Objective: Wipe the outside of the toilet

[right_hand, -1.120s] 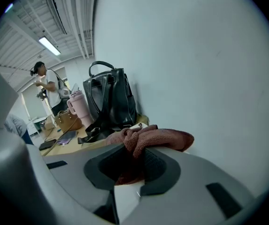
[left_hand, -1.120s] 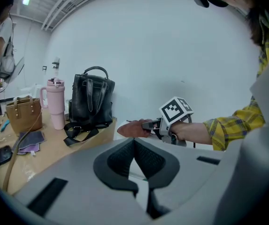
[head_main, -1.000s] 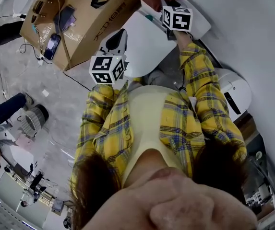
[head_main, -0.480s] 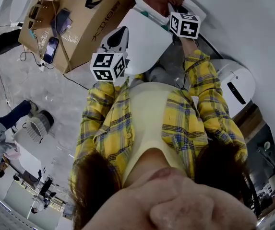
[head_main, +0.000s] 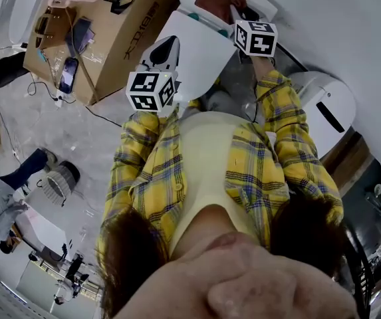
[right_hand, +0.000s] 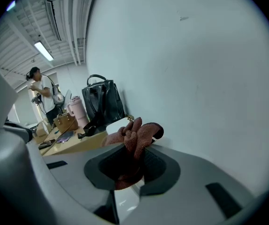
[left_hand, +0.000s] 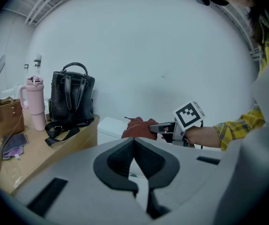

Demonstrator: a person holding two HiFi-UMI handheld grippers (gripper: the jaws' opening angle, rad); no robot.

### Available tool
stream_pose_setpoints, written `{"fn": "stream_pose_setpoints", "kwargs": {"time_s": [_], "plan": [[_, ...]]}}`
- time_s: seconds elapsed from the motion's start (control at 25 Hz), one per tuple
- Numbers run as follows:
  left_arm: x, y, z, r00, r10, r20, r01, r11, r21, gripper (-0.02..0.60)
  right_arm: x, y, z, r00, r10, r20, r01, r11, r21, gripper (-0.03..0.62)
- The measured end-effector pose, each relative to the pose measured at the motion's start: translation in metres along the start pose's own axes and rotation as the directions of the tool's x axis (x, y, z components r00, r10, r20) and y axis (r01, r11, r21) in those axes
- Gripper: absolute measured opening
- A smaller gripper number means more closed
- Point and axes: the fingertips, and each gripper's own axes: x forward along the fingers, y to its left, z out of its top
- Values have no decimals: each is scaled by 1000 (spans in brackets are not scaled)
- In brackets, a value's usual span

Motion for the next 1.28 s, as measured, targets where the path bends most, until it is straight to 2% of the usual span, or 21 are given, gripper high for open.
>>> {"fn": "stream_pose_setpoints", "kwargs": {"time_s": [0.4,0.8,1.04,1.28], "plan": [[-7,2,-2,1000,-15,-2,15,1000,2,8,-20,-9,-7,1000,-26,17,26,999,38,83],[-8,-2,-2,999,-37,1,37,999,8,8,-18,30,8,997,59,47,-59,998,-6,77],[-24,13,-2,1000,10,16,-10,1000,-7,8,0,34,15,998,54,46,-54,999,-4,75],[-41,33,-6,996,86,23,-85,996,-41,6,23,50,40,993,91,71,-88,995,-44,76]]}}
